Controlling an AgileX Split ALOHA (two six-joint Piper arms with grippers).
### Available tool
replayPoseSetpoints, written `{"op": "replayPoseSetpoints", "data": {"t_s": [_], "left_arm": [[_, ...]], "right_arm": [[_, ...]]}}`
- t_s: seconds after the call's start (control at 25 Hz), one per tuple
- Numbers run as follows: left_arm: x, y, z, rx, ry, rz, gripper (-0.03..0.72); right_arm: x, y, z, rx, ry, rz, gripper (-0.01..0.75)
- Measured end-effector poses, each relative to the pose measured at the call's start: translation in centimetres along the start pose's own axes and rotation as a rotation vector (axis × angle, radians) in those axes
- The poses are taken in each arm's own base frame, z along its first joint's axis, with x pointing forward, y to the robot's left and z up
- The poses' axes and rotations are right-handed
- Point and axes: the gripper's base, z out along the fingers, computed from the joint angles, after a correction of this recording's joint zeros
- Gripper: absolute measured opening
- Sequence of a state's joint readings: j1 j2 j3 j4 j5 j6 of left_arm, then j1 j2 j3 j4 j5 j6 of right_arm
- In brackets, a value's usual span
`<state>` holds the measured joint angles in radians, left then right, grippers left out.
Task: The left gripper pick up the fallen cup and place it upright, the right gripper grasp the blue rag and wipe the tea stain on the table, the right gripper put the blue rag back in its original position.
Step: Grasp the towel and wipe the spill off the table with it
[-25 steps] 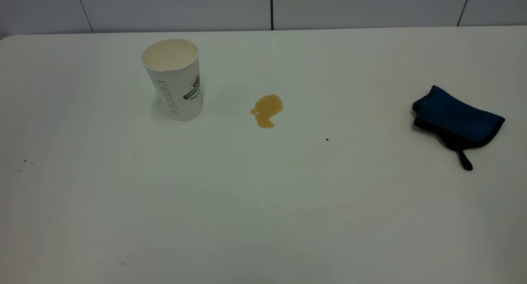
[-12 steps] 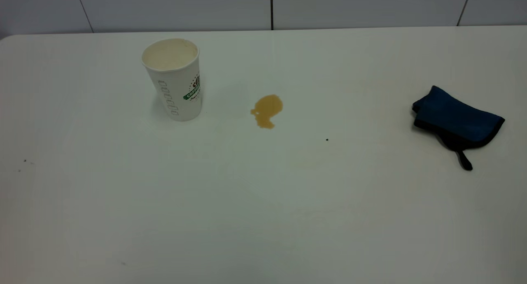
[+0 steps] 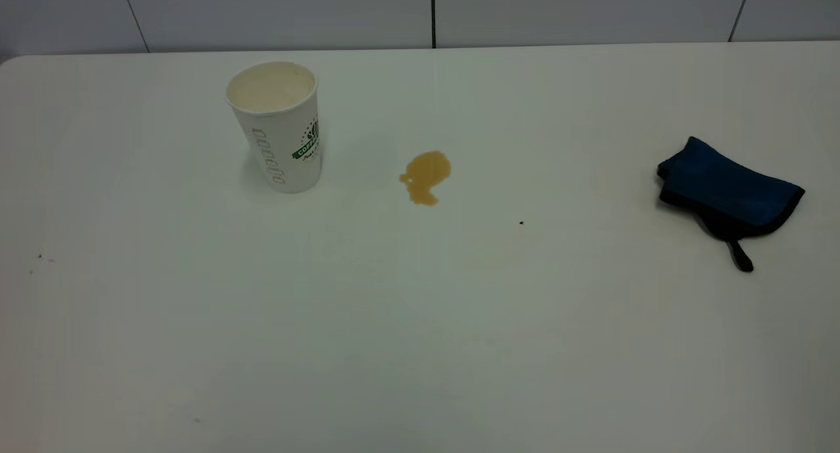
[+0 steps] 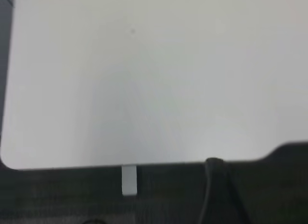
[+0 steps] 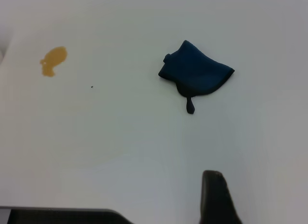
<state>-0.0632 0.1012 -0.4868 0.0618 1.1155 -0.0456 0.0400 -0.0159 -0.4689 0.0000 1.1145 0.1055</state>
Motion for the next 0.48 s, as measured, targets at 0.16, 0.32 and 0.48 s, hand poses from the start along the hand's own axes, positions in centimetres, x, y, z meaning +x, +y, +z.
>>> {"op": "replayPoseSetpoints", "data": {"t_s": [0.16,0.32,0.48], "left_arm": [[1.1,0.0,-1.0,-0.062,-0.099,-0.065,0.472],[1.3,-0.1,-1.1,-0.073,-0.105,-0.076,0.472],[1.4,-0.1,-1.1,-0.073,-0.104,-0.076,0.472]], "right_arm": [[0.0,0.0,0.0,0.000,0.000,0.000,0.491],[0.0,0.0,0.0,0.000,0.000,0.000,0.491],[0.0,0.0,0.0,0.000,0.000,0.000,0.491]]}}
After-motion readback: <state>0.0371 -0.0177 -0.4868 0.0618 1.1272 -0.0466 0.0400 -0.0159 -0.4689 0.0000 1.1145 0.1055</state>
